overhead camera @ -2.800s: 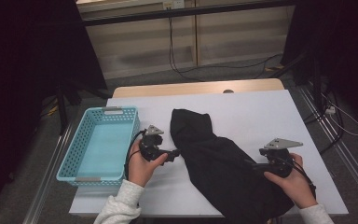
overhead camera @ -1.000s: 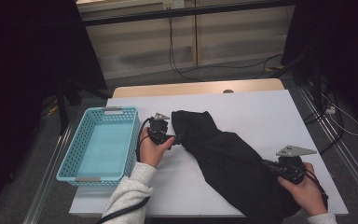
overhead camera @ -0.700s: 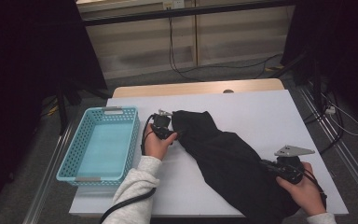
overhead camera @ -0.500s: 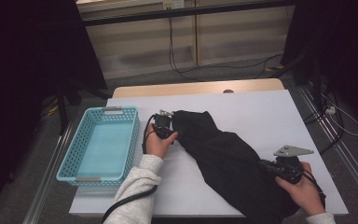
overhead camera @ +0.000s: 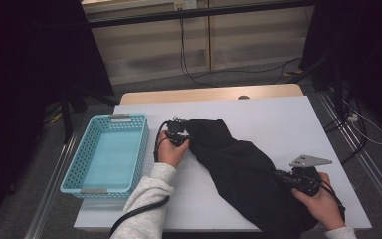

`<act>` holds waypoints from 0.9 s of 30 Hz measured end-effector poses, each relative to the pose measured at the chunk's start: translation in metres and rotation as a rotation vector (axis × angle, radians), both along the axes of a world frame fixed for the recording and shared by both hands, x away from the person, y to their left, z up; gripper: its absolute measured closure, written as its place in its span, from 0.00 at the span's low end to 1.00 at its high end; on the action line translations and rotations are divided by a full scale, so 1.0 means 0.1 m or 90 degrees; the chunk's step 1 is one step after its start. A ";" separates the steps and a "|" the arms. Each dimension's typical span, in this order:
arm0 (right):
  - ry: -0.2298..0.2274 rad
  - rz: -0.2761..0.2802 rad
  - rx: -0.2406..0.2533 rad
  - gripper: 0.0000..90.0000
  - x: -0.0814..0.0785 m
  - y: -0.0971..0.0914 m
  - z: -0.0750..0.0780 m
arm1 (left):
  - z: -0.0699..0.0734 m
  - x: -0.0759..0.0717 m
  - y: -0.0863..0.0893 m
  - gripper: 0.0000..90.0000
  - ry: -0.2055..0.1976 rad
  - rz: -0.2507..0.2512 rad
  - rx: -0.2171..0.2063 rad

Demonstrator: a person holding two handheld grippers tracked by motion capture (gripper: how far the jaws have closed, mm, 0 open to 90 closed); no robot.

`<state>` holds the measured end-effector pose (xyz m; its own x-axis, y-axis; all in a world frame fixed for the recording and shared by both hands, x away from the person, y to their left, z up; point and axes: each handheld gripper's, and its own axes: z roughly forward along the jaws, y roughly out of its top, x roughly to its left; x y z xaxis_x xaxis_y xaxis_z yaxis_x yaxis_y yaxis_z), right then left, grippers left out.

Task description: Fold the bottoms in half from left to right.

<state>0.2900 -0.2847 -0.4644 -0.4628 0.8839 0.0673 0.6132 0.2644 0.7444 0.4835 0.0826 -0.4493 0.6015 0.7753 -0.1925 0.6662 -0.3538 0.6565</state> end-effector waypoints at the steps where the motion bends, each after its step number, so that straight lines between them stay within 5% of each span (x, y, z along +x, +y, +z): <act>1: 0.000 -0.001 0.002 0.94 0.01 0.00 0.00 | 0.02 -0.01 0.04 0.93 0.003 0.005 0.004; 8: -0.030 0.008 0.002 0.96 0.16 0.07 0.07 | 0.11 -0.12 0.38 0.93 -0.014 0.056 0.023; 11: -0.056 -0.015 -0.011 0.96 0.25 0.06 0.10 | 0.12 -0.17 0.48 0.93 -0.025 0.065 0.026; 18: -0.044 -0.031 -0.011 0.84 0.19 -0.04 0.10 | 0.07 -0.23 0.52 0.91 -0.031 0.066 0.014; 27: -0.032 -0.032 0.000 0.68 -0.06 -0.13 0.17 | 0.18 -0.29 0.51 0.53 -0.050 0.044 -0.011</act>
